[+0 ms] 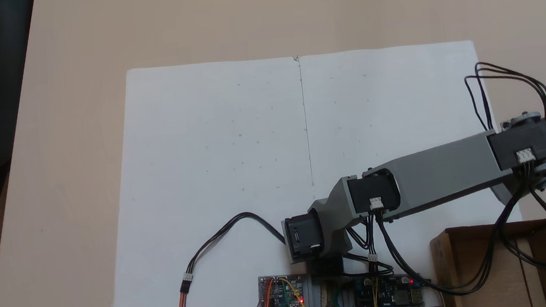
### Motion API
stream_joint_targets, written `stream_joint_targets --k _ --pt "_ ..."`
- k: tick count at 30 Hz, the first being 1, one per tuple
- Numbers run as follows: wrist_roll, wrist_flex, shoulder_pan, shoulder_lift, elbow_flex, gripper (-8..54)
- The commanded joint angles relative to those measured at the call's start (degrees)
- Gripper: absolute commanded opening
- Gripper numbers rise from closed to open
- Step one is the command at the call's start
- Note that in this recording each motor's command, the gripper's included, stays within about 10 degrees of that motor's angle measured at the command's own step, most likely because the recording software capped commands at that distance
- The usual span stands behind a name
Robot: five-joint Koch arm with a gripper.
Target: Grasp a green dice and put it in the bin.
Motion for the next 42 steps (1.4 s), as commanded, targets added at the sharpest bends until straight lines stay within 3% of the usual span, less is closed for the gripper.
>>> stream_joint_targets --k 1,17,38,39,40,42 --pt "-6.0 -0.1 3.4 2.5 -3.0 11.8" --pt "-9.2 -1.0 19.2 -4.4 -3.1 11.8" --pt "-9.1 -0.3 18.7 -7.0 5.1 11.8" --pt "-9.1 -0.4 18.5 -7.0 5.9 18.4" --pt "-9.1 -0.4 18.5 -7.0 7.0 28.7" --pt "-9.1 -0.3 18.4 -7.0 9.0 35.1"
